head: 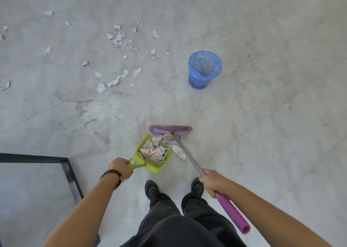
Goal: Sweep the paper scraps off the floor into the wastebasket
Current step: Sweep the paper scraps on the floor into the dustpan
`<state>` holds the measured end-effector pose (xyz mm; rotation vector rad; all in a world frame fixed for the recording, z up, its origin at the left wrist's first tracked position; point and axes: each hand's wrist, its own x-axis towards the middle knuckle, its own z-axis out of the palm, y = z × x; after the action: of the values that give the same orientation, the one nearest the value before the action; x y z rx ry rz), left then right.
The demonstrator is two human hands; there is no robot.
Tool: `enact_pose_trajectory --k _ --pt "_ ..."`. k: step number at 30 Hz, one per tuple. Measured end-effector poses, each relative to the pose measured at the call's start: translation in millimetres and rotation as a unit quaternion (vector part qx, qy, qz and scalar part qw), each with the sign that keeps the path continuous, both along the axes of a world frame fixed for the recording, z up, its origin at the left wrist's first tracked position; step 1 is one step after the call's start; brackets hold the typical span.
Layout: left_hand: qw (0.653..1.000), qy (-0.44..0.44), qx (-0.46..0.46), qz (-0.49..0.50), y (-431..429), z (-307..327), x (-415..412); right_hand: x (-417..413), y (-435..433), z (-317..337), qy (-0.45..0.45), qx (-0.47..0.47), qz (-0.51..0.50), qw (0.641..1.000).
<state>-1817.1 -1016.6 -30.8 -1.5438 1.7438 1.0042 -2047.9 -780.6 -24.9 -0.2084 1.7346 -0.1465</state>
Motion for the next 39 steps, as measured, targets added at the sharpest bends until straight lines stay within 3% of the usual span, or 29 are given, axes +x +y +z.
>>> enact_pose_trajectory --k 5,8,17,21,25,29,32,35,37,39 --pt "1.000 0.004 0.001 -0.006 -2 1 0 -1 22 41 -0.139 0.028 -0.169 0.975" --pt "1.000 0.003 0.013 -0.013 -7 6 8 2 24 60 -0.162 0.007 -0.234 0.959" --pt "0.998 0.016 0.041 -0.054 -13 11 46 14 7 47 -0.079 -0.013 -0.385 0.919" --pt "0.996 0.011 0.036 -0.085 -15 11 45 40 3 27 -0.013 0.008 -0.392 0.920" --pt "0.993 0.007 0.019 -0.112 -9 4 43 74 2 11 0.032 -0.039 -0.389 0.920" --pt "0.991 0.007 -0.005 -0.132 -7 -8 44 103 -2 12 -0.042 -0.030 -0.358 0.932" --pt "0.990 0.007 -0.008 -0.139 -6 -12 43 109 -7 23 -0.105 -0.028 -0.457 0.883" --pt "0.989 0.013 -0.009 -0.144 -8 -13 44 97 -10 41 -0.163 -0.008 -0.463 0.871" --pt "0.989 0.018 -0.015 -0.149 -12 -13 45 87 -14 56 -0.226 -0.011 -0.505 0.833" --pt "0.989 0.022 -0.025 -0.146 -17 -12 47 76 -23 66 -0.239 0.000 -0.517 0.822"
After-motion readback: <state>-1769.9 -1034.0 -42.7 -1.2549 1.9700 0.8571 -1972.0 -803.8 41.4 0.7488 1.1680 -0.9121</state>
